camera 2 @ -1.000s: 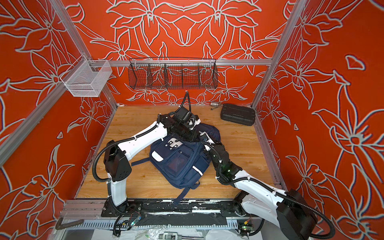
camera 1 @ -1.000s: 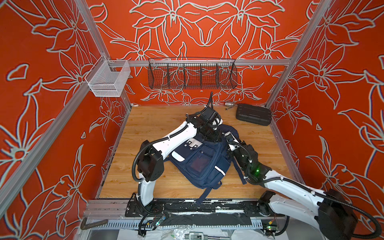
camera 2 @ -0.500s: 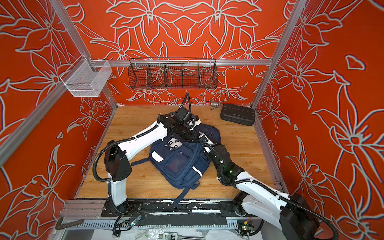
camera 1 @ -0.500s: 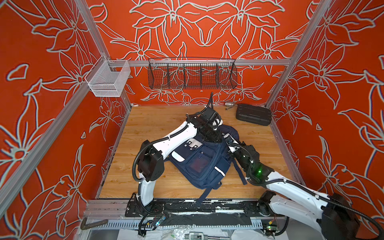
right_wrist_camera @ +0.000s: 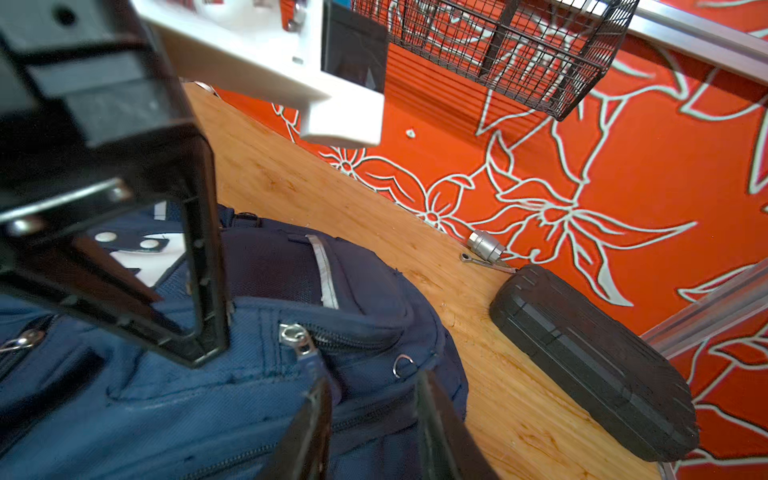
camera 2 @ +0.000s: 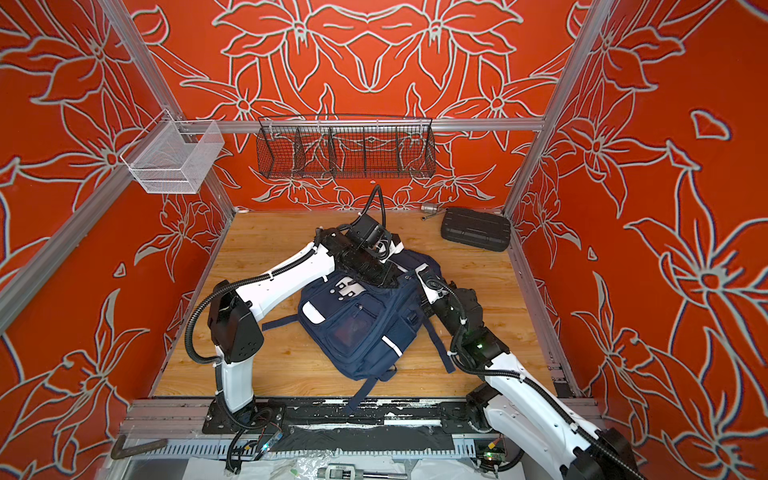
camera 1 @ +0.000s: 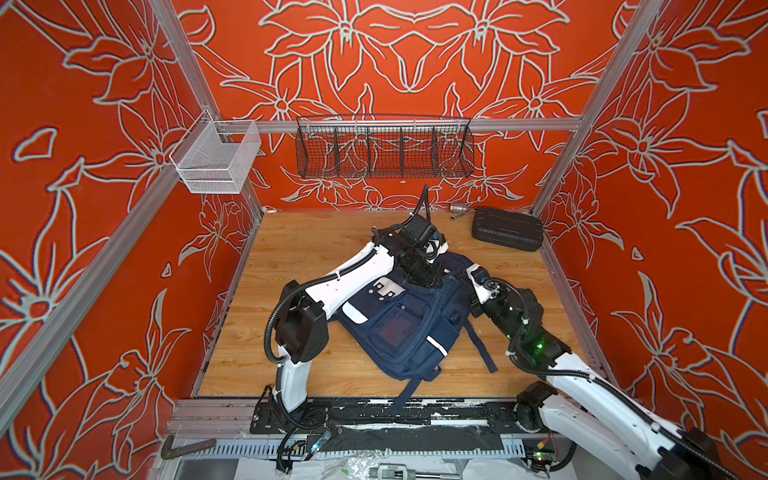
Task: Pack the student bag
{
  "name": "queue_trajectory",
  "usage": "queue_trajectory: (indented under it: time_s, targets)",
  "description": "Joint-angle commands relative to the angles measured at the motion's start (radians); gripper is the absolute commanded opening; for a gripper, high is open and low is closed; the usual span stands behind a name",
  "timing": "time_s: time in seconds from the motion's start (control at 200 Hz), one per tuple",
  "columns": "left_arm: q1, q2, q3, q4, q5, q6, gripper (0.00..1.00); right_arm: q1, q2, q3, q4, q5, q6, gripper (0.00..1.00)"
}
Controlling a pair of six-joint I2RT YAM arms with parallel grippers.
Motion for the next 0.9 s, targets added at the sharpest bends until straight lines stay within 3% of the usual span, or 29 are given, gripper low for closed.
queue_trajectory:
  time_s: [0.0,0.34,0.741,0.896]
  targets:
    - [0.004,-0.051,0.049,-0.034,0.064,0.090,0.00,-0.010,-0.009,0.000,-0.102,-0.165,0.070,0.36]
    - [0.012,-0.095,0.017,-0.075,0.032,0.270,0.00,-0.058,0.065,0.006,-0.067,-0.305,0.175,0.35]
    - [0.013,-0.095,0.006,-0.103,0.035,0.332,0.00,-0.073,0.112,0.071,-0.109,-0.403,0.117,0.28]
    - [0.013,-0.098,0.004,-0.112,0.026,0.348,0.00,-0.073,0.076,0.084,-0.119,-0.380,0.090,0.27]
